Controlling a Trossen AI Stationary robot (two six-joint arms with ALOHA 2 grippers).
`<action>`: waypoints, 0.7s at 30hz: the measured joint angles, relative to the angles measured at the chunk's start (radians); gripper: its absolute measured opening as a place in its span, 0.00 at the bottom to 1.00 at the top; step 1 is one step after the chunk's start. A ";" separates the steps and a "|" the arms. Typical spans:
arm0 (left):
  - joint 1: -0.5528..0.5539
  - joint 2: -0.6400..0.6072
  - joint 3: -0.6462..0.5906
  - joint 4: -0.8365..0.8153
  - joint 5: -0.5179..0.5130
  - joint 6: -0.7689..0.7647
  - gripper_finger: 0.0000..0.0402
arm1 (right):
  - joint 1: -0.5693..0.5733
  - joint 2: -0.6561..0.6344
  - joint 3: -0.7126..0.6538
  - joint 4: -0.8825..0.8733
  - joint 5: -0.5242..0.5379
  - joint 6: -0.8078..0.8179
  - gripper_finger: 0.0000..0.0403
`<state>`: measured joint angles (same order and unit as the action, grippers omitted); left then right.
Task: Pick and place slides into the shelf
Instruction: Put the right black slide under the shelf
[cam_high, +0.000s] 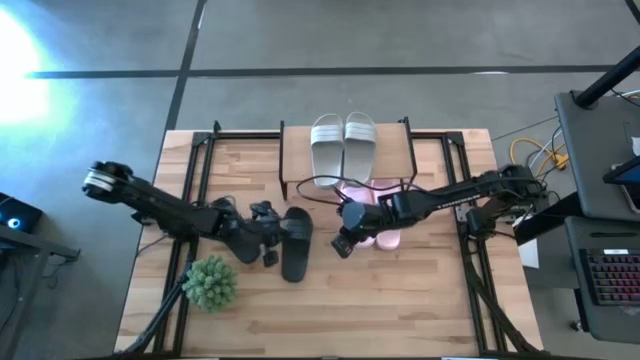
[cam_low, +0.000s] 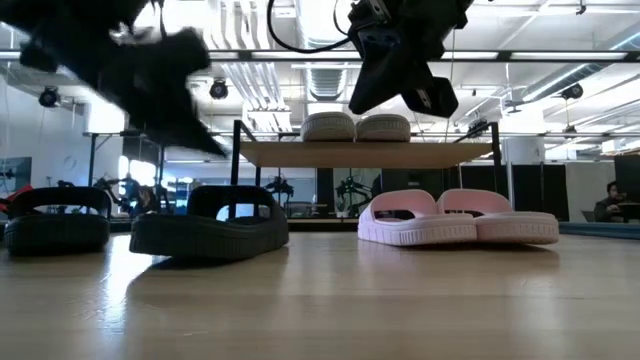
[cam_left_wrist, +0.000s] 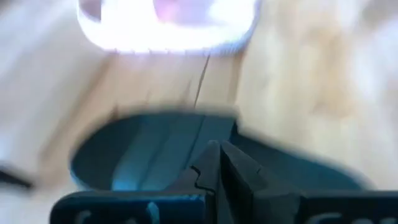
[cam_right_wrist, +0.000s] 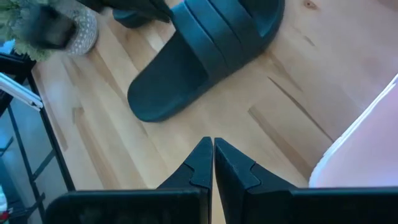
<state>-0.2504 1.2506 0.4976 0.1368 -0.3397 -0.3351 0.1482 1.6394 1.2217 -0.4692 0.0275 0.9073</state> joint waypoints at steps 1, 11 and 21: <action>0.000 -0.034 0.008 0.003 -0.001 0.024 0.00 | 0.003 0.000 0.000 -0.002 0.000 0.002 0.02; 0.009 -0.202 -0.030 -0.362 -0.029 -0.005 0.00 | 0.009 0.000 -0.001 -0.058 0.002 -0.017 0.02; 0.048 -0.020 -0.032 -0.189 0.096 0.133 0.00 | 0.009 0.000 -0.001 -0.059 0.054 -0.018 0.02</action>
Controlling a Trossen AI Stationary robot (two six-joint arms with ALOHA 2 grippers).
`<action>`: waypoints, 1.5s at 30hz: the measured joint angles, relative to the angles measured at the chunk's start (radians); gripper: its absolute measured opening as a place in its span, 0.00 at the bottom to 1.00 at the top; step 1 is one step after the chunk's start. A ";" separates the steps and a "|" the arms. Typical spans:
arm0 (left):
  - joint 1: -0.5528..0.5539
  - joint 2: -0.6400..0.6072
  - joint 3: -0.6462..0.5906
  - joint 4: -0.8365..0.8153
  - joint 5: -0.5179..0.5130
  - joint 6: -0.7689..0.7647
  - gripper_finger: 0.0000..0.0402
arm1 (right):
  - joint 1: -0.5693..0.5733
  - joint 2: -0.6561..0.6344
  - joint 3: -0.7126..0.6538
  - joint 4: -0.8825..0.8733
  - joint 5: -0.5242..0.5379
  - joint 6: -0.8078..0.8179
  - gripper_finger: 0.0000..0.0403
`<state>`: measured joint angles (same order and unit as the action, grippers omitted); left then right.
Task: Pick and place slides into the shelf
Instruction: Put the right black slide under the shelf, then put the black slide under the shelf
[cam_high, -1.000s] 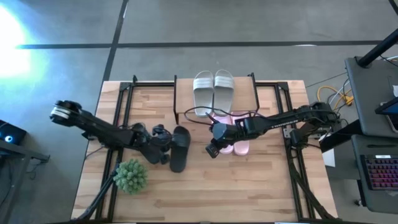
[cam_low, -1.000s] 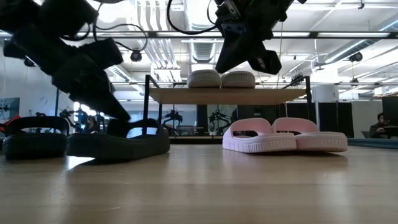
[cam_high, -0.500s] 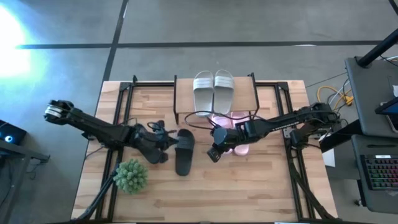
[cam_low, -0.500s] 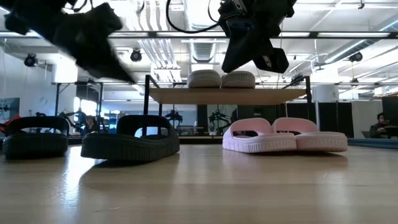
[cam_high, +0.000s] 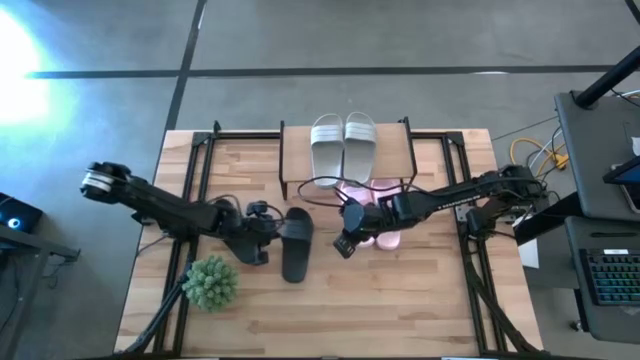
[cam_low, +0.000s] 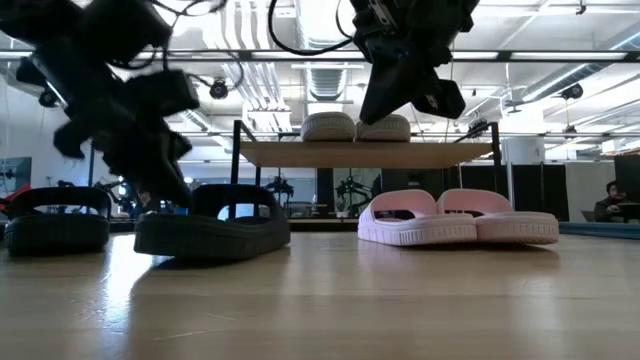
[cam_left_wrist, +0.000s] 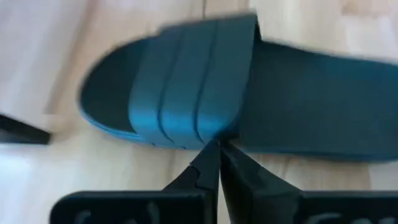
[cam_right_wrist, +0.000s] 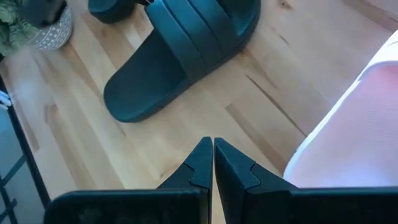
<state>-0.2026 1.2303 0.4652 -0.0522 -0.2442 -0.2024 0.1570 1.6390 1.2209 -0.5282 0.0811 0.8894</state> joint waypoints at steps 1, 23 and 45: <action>0.002 0.030 0.006 0.005 0.003 0.008 0.00 | 0.000 0.000 0.000 0.000 0.000 0.001 0.02; 0.105 0.462 0.355 0.050 0.086 0.217 0.00 | 0.060 0.000 0.000 -0.017 -0.001 0.124 0.02; 0.063 -0.181 0.362 -1.168 -0.056 -0.526 0.26 | 0.085 0.000 0.000 -0.019 0.080 0.063 0.02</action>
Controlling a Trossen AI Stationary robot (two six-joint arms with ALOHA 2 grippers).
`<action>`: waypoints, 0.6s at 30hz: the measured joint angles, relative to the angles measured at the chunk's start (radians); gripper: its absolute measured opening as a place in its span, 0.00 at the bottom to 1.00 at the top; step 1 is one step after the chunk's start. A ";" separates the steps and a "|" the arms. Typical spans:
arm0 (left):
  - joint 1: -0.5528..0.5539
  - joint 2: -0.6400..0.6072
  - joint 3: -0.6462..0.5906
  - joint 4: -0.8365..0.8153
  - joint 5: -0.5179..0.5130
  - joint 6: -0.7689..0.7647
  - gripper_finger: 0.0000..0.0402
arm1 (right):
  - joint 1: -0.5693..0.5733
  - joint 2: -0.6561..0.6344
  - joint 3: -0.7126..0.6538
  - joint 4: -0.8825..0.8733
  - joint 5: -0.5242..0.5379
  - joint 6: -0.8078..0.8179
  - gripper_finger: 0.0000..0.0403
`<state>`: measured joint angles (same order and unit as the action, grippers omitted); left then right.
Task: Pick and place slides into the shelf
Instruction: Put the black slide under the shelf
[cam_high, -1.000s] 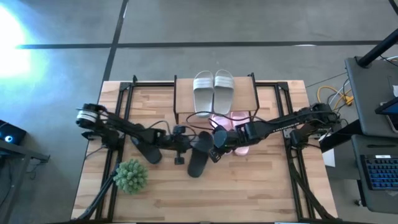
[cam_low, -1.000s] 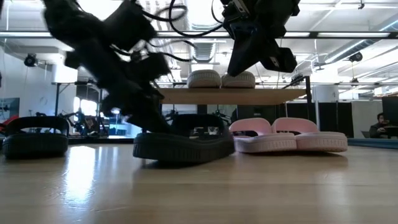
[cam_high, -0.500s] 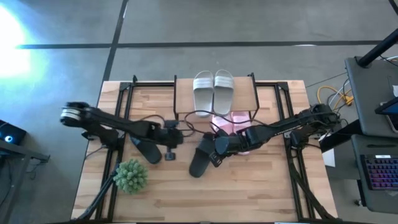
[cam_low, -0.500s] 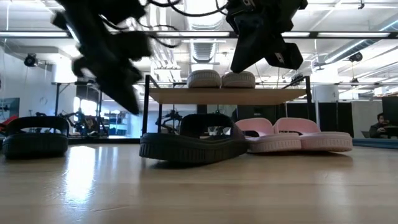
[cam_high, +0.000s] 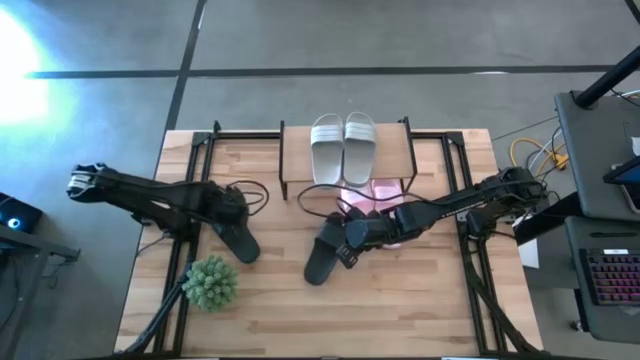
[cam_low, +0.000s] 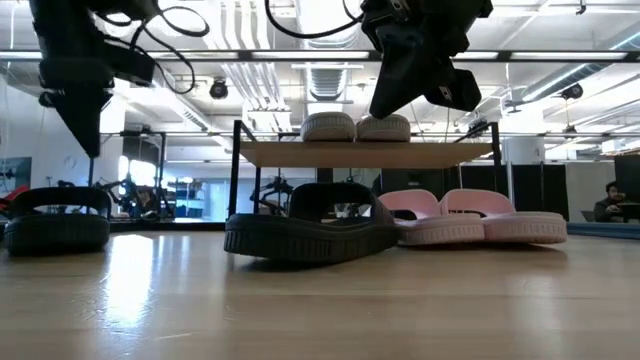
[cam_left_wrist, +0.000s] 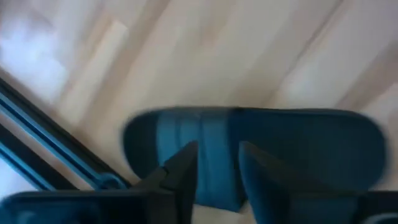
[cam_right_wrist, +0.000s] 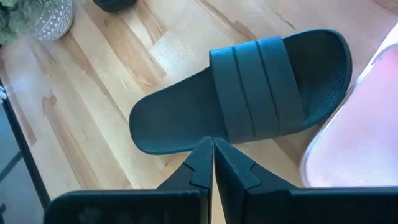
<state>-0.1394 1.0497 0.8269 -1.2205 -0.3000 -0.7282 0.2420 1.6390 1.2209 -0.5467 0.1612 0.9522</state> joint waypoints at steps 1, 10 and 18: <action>0.000 0.006 0.007 -0.001 0.032 -0.037 0.29 | 0.000 0.000 0.000 -0.001 0.000 -0.007 0.02; -0.050 0.245 0.069 -0.098 0.073 -0.157 0.33 | 0.000 0.000 -0.001 -0.004 -0.001 -0.018 0.02; -0.070 0.455 0.157 -0.194 -0.072 -0.154 0.28 | -0.005 0.000 -0.001 -0.004 -0.003 -0.018 0.02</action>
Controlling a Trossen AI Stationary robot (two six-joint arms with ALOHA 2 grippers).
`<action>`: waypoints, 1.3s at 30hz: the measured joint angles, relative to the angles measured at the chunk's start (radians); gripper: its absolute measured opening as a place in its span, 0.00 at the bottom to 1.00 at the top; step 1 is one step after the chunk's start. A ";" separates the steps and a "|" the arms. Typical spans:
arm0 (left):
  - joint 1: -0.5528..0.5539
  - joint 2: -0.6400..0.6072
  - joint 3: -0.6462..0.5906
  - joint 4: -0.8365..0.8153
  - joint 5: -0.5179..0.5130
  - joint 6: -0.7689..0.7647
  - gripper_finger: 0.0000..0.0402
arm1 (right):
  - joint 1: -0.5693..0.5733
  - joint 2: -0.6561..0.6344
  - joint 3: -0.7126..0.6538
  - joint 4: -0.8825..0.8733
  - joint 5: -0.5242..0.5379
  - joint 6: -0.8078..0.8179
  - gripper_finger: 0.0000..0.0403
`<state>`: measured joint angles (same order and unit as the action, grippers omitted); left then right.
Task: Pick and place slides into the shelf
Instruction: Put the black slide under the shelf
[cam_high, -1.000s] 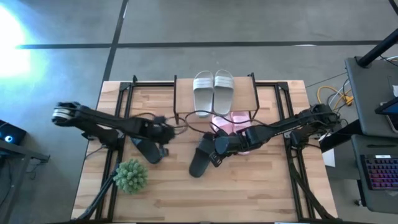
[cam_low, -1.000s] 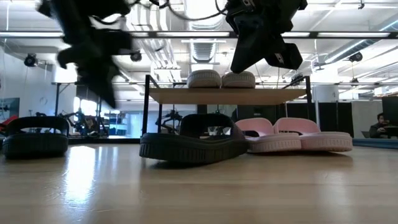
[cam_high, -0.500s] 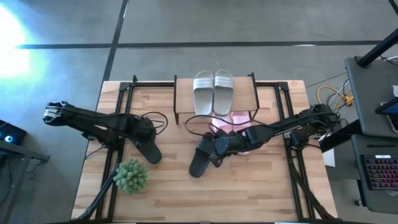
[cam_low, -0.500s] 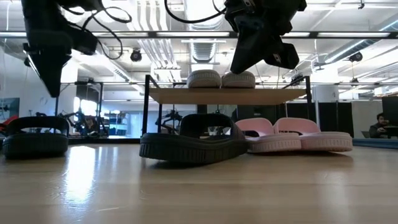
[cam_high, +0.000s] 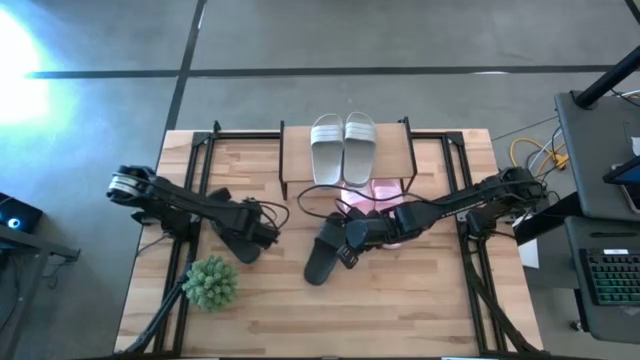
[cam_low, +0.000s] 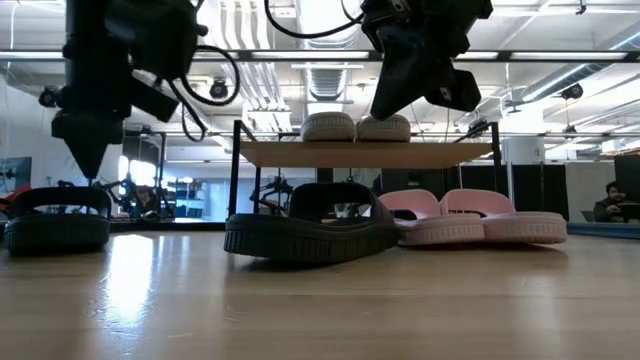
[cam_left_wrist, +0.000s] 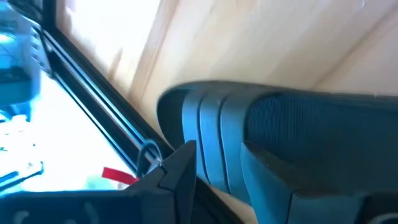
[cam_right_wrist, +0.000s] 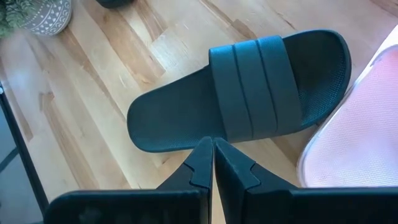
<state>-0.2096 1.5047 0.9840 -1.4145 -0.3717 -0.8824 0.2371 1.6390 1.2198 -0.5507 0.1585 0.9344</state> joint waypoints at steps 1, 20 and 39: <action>0.000 0.016 0.008 -0.001 -0.004 0.009 0.28 | 0.000 0.000 0.000 0.000 0.000 0.000 0.02; -0.004 0.081 0.003 0.027 0.020 0.033 0.28 | -0.008 0.000 -0.001 -0.004 0.000 -0.011 0.02; 0.000 0.075 -0.153 0.095 -0.004 0.021 0.28 | -0.016 0.000 -0.001 -0.072 0.000 -0.026 0.02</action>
<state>-0.2094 1.5800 0.8307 -1.3197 -0.3756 -0.8612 0.2213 1.6390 1.2190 -0.6224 0.1585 0.9081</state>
